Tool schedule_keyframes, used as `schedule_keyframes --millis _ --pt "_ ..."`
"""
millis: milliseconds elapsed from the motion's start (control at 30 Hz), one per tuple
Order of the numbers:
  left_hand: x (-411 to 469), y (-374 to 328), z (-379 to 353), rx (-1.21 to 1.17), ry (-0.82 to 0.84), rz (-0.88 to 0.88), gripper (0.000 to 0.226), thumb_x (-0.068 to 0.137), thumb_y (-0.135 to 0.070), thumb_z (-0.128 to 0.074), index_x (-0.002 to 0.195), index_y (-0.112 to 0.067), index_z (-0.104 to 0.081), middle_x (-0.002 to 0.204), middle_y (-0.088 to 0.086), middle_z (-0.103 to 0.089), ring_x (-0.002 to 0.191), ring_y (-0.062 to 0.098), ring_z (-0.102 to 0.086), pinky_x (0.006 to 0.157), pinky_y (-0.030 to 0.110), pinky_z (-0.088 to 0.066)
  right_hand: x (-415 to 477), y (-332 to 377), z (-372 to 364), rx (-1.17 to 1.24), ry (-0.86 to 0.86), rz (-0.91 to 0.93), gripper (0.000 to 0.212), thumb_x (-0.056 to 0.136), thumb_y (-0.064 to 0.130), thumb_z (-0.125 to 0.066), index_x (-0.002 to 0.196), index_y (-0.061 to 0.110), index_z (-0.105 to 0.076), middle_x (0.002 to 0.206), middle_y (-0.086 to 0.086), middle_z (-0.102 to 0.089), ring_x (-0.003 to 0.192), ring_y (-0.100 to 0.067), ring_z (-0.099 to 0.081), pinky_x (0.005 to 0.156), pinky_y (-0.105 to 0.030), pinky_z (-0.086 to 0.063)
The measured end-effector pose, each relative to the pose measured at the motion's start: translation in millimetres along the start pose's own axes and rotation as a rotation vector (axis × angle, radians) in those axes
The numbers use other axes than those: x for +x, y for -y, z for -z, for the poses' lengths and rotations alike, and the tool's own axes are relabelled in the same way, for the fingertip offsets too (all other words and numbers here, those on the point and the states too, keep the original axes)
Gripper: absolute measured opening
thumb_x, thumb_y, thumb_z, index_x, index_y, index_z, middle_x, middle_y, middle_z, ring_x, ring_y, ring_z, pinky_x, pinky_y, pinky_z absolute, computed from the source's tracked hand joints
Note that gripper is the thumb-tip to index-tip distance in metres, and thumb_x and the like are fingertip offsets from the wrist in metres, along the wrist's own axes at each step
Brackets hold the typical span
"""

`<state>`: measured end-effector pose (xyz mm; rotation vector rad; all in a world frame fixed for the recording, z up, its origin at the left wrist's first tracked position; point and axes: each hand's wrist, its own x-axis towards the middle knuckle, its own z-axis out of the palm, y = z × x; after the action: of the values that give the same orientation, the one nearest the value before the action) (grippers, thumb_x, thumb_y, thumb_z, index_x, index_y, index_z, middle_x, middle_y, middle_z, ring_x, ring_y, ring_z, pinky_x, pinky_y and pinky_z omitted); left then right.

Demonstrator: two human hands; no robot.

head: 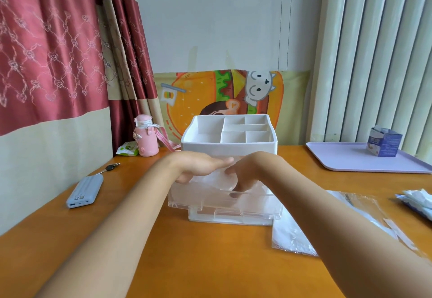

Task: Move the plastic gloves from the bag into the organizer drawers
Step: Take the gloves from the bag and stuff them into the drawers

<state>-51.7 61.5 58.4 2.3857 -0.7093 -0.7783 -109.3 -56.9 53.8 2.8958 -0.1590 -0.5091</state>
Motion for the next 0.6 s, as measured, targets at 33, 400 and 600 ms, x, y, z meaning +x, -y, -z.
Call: schedule_keyframes --millis 33,400,600 --pt "3 1 2 -0.021 -0.020 0.019 0.079 0.088 -0.069 -0.037 0.153 -0.026 -0.022 0.161 -0.003 -0.013 0.148 0.023 -0.010 0.116 0.047 -0.012 2 -1 0 -0.006 0.005 0.000 0.070 0.093 0.052 -0.049 0.150 0.018 -0.027 0.147 -0.005 -0.041 0.132 -0.027 -0.039 0.107 -0.034 -0.031" --pt "0 20 19 0.070 -0.167 -0.012 0.029 0.092 -0.040 -0.055 0.105 -0.015 -0.064 0.111 0.002 -0.059 0.105 0.020 -0.057 0.101 0.034 -0.042 -37 -21 5 0.294 -0.255 0.071 0.064 0.082 0.059 -0.061 0.132 0.019 -0.055 0.130 0.002 -0.059 0.117 -0.020 -0.055 0.103 -0.035 -0.042" --pt "-40 11 8 0.179 -0.454 -0.254 0.014 0.091 -0.037 -0.061 0.095 -0.027 -0.069 0.096 -0.006 -0.070 0.096 0.017 -0.066 0.083 0.034 -0.052 -72 -37 -8 0.486 -0.403 0.142 0.039 0.087 0.046 -0.062 0.120 0.026 -0.063 0.116 0.010 -0.066 0.101 -0.011 -0.062 0.086 -0.025 -0.048"
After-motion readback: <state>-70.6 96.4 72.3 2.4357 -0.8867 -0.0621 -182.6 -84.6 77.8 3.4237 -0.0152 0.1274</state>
